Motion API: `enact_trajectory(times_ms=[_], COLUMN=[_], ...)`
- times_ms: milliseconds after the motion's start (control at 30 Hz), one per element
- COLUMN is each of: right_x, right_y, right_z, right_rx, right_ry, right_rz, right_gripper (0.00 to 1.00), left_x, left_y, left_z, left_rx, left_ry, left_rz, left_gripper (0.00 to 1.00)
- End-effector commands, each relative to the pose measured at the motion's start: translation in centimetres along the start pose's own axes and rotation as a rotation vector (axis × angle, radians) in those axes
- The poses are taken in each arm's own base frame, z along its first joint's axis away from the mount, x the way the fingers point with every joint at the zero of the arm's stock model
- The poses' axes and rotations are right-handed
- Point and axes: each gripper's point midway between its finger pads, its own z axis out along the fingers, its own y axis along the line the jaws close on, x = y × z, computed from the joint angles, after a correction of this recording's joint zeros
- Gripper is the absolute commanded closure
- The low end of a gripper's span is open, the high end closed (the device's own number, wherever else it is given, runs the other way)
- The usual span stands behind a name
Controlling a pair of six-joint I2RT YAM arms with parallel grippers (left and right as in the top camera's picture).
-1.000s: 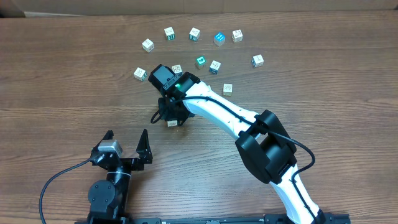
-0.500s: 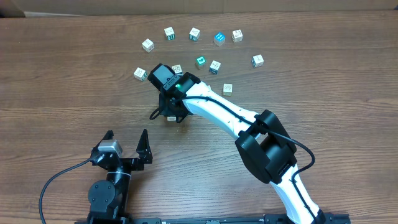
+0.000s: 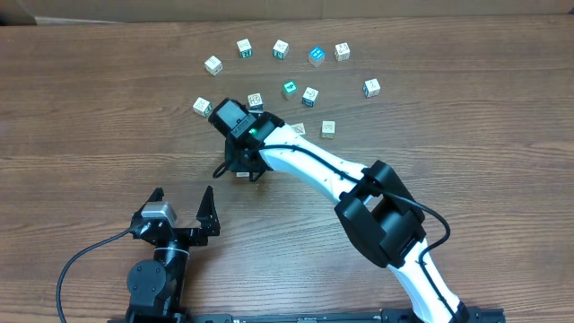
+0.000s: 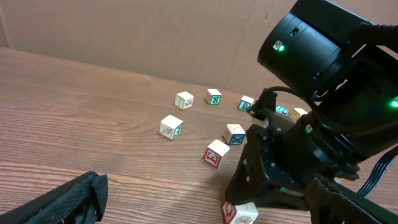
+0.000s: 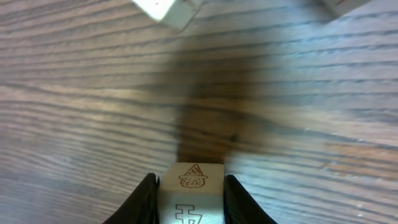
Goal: Form a circle
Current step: 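Carry the block toward the front and set it down, open gripper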
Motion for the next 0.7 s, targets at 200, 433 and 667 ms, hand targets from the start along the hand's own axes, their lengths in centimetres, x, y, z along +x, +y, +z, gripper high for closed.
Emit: enact_trajectory(times_ms=[200,433,667], right_x=[-0.4,-0.3,-2.0], right_y=[-0.2,-0.1,-0.7], right_z=[0.2,0.2,0.0], right_rx=[0.046,0.044,0.073], right_ry=[-0.056,-0.057,-0.128], right_rz=[-0.01,-0.011,-0.006], right_gripper=[0.7,0.62,0.44], left_x=[-0.1,-0.1,-0.1], left_y=[-0.3,-0.3,-0.3], left_z=[0.0,0.0,0.0], left_rx=[0.015,0.015,0.014], left_ry=[-0.006,-0.006,-0.006], left_rz=[0.027,0.027,0.027], left_gripper=[0.0,0.01,0.0])
